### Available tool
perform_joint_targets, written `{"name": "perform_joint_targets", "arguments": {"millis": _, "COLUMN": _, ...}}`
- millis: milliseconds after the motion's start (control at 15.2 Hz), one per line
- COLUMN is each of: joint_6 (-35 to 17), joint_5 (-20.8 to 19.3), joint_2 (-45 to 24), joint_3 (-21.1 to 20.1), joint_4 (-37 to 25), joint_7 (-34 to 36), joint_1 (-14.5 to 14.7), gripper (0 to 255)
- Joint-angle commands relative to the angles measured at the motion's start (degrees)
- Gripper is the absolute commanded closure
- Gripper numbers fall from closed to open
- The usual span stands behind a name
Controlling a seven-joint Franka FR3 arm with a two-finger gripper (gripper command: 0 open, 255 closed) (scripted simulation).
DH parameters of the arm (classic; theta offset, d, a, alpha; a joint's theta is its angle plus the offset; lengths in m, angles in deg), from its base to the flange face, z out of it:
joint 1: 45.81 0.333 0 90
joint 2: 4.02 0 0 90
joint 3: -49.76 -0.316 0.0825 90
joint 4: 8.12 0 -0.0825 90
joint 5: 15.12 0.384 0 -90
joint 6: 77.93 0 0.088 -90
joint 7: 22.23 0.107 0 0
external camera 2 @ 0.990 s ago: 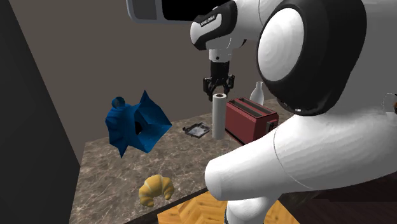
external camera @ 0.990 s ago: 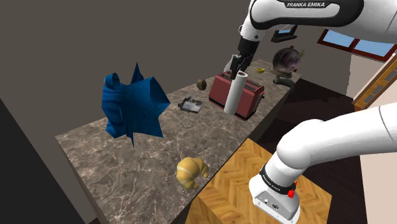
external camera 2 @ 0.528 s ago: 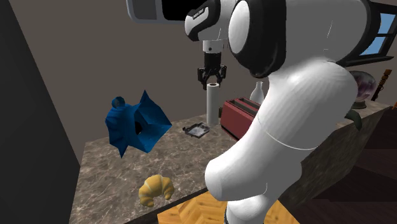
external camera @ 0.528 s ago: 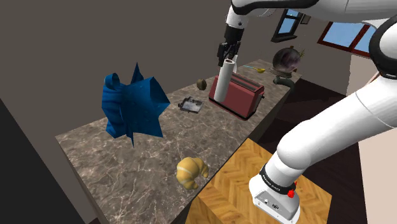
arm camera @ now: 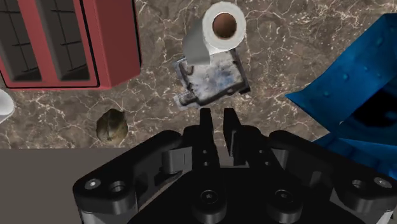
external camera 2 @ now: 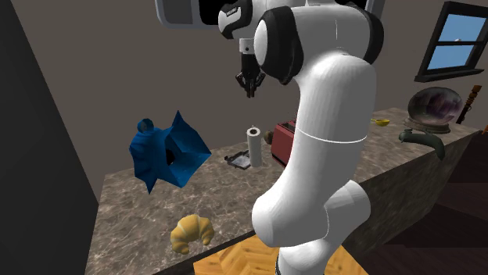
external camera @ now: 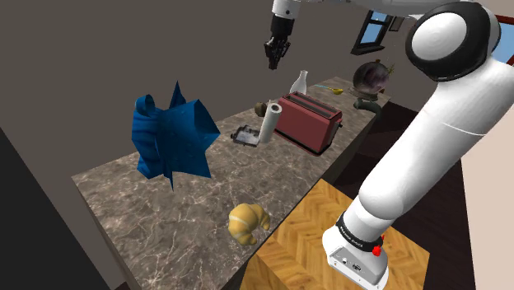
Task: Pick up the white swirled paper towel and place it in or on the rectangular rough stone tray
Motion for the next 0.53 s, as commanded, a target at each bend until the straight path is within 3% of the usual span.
{"name": "perform_joint_targets", "arguments": {"millis": 0, "joint_6": 2.25, "joint_5": 0.4, "joint_2": -5.77, "joint_3": 0.02, "joint_4": -8.02, "joint_7": -0.07, "joint_1": -0.01, "gripper": 255}}
{"name": "perform_joint_targets", "arguments": {"millis": 132, "joint_6": 5.11, "joint_5": 0.79, "joint_2": -11.4, "joint_3": 0.0, "joint_4": -16.5, "joint_7": -0.06, "joint_1": -0.06, "gripper": 255}}
{"name": "perform_joint_targets", "arguments": {"millis": 198, "joint_6": 3.32, "joint_5": 0.56, "joint_2": -8.22, "joint_3": -0.02, "joint_4": -11.52, "joint_7": -0.02, "joint_1": -0.01, "gripper": 255}}
{"name": "perform_joint_targets", "arguments": {"millis": 264, "joint_6": 3.32, "joint_5": 0.56, "joint_2": -8.22, "joint_3": -0.02, "joint_4": -11.52, "joint_7": -0.02, "joint_1": -0.01, "gripper": 0}}
{"name": "perform_joint_targets", "arguments": {"millis": 462, "joint_6": 0.93, "joint_5": -0.99, "joint_2": -7.13, "joint_3": -0.07, "joint_4": -5.24, "joint_7": -2.15, "joint_1": 0.07, "gripper": 0}}
